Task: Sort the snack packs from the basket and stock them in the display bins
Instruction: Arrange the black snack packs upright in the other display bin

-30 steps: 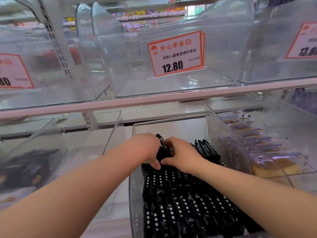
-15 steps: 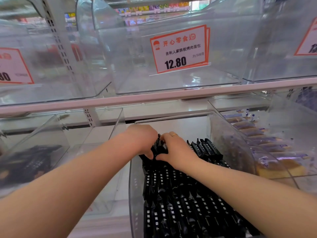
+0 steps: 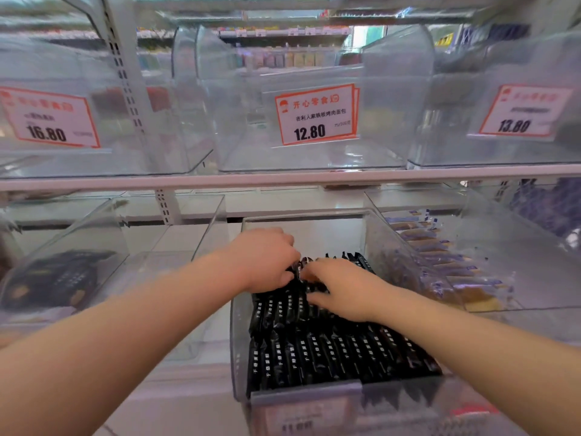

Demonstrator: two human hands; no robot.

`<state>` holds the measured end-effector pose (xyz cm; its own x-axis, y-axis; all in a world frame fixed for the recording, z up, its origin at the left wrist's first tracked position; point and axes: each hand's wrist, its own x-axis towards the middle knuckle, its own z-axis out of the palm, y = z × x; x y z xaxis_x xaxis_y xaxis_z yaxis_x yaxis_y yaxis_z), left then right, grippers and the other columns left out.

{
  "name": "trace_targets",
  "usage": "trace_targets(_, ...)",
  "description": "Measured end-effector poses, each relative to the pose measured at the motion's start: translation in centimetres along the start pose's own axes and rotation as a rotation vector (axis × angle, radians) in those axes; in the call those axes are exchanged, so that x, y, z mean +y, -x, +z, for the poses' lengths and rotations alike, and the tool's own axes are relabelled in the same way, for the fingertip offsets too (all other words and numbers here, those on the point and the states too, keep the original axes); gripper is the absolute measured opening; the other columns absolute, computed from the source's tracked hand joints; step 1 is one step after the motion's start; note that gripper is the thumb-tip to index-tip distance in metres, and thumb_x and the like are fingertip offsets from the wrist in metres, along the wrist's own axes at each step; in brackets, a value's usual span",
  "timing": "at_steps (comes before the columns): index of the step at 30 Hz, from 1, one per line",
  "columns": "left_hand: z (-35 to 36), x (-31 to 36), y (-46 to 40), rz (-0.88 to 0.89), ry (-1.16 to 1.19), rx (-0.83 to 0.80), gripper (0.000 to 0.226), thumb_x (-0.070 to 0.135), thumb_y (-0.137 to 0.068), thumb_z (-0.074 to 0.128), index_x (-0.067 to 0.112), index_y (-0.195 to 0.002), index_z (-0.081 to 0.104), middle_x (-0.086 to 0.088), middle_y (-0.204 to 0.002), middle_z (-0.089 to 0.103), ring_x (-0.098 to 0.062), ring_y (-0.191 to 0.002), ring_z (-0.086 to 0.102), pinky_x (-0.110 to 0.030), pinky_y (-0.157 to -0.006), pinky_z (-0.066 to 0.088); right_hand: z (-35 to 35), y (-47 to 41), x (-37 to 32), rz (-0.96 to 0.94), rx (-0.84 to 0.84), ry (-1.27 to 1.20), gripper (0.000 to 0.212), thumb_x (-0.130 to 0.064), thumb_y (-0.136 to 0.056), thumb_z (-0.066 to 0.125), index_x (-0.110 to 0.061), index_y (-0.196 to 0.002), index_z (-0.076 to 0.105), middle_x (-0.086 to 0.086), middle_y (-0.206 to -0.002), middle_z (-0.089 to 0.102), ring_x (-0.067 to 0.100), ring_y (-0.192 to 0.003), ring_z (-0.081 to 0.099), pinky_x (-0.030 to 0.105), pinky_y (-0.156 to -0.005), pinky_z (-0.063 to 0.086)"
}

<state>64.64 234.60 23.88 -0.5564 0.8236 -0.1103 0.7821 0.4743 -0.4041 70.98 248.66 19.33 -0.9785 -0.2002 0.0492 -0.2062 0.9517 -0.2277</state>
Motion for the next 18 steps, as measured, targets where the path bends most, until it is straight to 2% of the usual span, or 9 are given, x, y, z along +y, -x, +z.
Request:
trace_targets(2, -1.0, 2.0, 1.8, 0.061, 0.004, 0.12, 0.032, 0.035, -0.095, 0.036, 0.019, -0.116, 0.053, -0.002, -0.113, 0.055, -0.023, -0.11, 0.048, -0.034, -0.085, 0.039, -1.9, 3.6, -0.2, -0.034, 0.078, 0.02, 0.023, -0.03, -0.092, 0.052, -0.018, -0.111, 0.057, -0.001, -0.105, 0.064, 0.016, -0.096, 0.057, 0.025, -0.076, 0.039)
trace_targets(4, -2.0, 4.4, 3.9, 0.139, 0.034, 0.3, 0.027, 0.035, -0.094, 0.037, 0.018, -0.103, 0.056, -0.001, -0.1, 0.059, -0.023, -0.1, 0.053, -0.033, -0.081, 0.039, -3.4, 8.1, 0.3, -0.102, 0.115, 0.093, 0.016, -0.034, -0.091, 0.05, -0.023, -0.099, 0.059, -0.011, -0.087, 0.061, 0.007, -0.077, 0.051, 0.021, -0.064, 0.033)
trace_targets(7, -2.8, 8.9, 6.3, 0.3, 0.101, 0.513, 0.015, 0.028, -0.082, 0.057, 0.016, -0.074, 0.059, -0.001, -0.07, 0.059, -0.023, -0.069, 0.058, -0.028, -0.06, 0.042, -3.8, 15.2, 1.6, -0.136, 0.099, 0.155, 0.01, -0.033, -0.089, 0.054, -0.026, -0.083, 0.059, -0.016, -0.071, 0.054, 0.006, -0.064, 0.05, 0.023, -0.055, 0.034)
trace_targets(9, -2.5, 12.1, 6.7, 0.384, 0.161, 0.552, 0.016, 0.026, -0.074, 0.067, 0.016, -0.066, 0.057, 0.0, -0.063, 0.056, -0.022, -0.059, 0.056, -0.026, -0.052, 0.042, -2.7, 19.0, 2.9, -0.12, 0.099, 0.158, 0.009, -0.031, -0.084, 0.056, -0.025, -0.079, 0.06, -0.014, -0.069, 0.06, 0.008, -0.061, 0.056, 0.022, -0.049, 0.038)
trace_targets(12, -1.4, 17.6, 5.5, 0.481, 0.233, 0.423, 0.014, 0.026, -0.076, 0.066, 0.014, -0.073, 0.06, -0.003, -0.069, 0.06, -0.024, -0.062, 0.059, -0.028, -0.052, 0.046, 0.2, 22.5, 5.7, -0.016, -0.063, 0.138, 0.018, -0.04, -0.093, 0.046, -0.029, -0.103, 0.056, -0.011, -0.089, 0.064, 0.012, -0.082, 0.06, 0.027, -0.063, 0.038)
trace_targets(14, 0.3, 21.4, 3.7, 0.514, 0.236, 0.252, 0.018, 0.024, -0.089, 0.051, 0.009, -0.091, 0.059, -0.008, -0.086, 0.061, -0.03, -0.077, 0.06, -0.036, -0.063, 0.05, 3.1, 23.8, 8.4, 0.078, -0.185, 0.149, 0.025, -0.042, -0.093, 0.044, -0.031, -0.115, 0.051, -0.008, -0.101, 0.065, 0.015, -0.094, 0.059, 0.029, -0.07, 0.036)
trace_targets(16, 3.0, 25.0, 1.6, 0.521, 0.239, 0.103, 0.024, 0.023, -0.095, 0.039, 0.008, -0.105, 0.054, -0.01, -0.102, 0.058, -0.032, -0.091, 0.057, -0.042, -0.072, 0.049, 5.9, 24.7, 11.0, 0.139, -0.277, 0.173, 0.027, -0.038, -0.093, 0.045, -0.026, -0.117, 0.05, -0.004, -0.11, 0.063, 0.019, -0.101, 0.058, 0.031, -0.076, 0.04)
trace_targets(18, 5.9, 28.0, -0.2, 0.521, 0.25, -0.01, 0.025, 0.021, -0.094, 0.039, 0.009, -0.109, 0.054, -0.01, -0.109, 0.059, -0.033, -0.097, 0.058, -0.042, -0.076, 0.048, 8.6, 25.9, 13.8, 0.178, -0.377, 0.197, 0.027, -0.034, -0.093, 0.045, -0.022, -0.116, 0.052, 0.0, -0.117, 0.061, 0.02, -0.106, 0.056, 0.032, -0.082, 0.042)
